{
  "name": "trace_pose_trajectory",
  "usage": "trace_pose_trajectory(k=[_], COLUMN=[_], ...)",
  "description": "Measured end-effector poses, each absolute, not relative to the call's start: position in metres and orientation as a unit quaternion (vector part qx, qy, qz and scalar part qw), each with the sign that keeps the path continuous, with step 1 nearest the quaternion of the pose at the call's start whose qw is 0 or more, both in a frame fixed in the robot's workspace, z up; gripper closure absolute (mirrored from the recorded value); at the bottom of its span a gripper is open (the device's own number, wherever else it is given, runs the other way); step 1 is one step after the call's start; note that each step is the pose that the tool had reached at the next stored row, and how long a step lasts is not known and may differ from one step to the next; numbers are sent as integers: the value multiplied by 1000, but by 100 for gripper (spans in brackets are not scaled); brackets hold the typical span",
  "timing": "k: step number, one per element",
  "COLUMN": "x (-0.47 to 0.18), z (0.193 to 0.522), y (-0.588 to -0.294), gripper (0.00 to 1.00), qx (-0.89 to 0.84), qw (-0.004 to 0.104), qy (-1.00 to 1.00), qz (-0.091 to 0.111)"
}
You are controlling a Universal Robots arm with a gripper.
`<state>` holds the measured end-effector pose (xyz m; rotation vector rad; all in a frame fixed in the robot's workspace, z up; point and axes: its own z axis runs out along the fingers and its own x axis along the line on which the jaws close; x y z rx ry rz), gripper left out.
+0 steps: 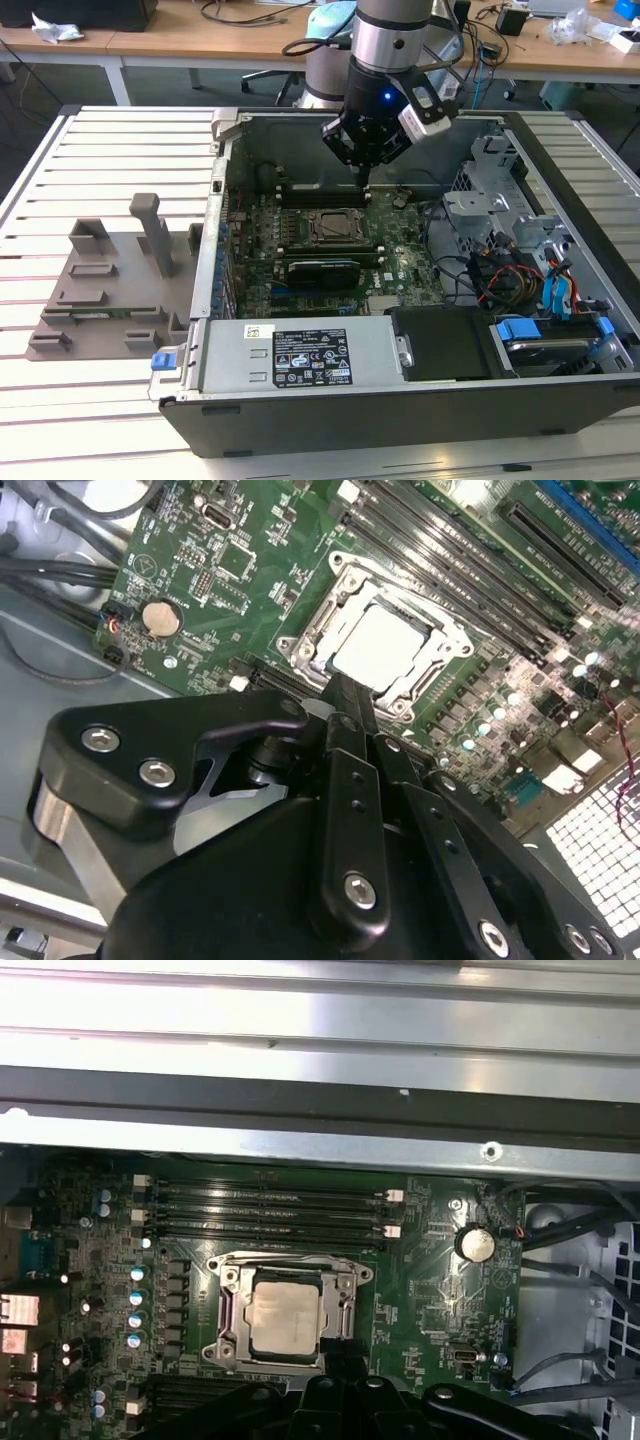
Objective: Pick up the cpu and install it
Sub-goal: 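Install the second cpu locking lever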
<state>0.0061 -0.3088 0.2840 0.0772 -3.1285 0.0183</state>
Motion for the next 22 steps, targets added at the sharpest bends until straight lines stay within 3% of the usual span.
trace_pose_trajectory(k=[13, 22], x=[6, -3], z=[283, 280], y=[-345, -369], gripper=[89, 89], qx=[25, 25], qw=[6, 6], qy=[-1000, -1000], qz=[6, -12])
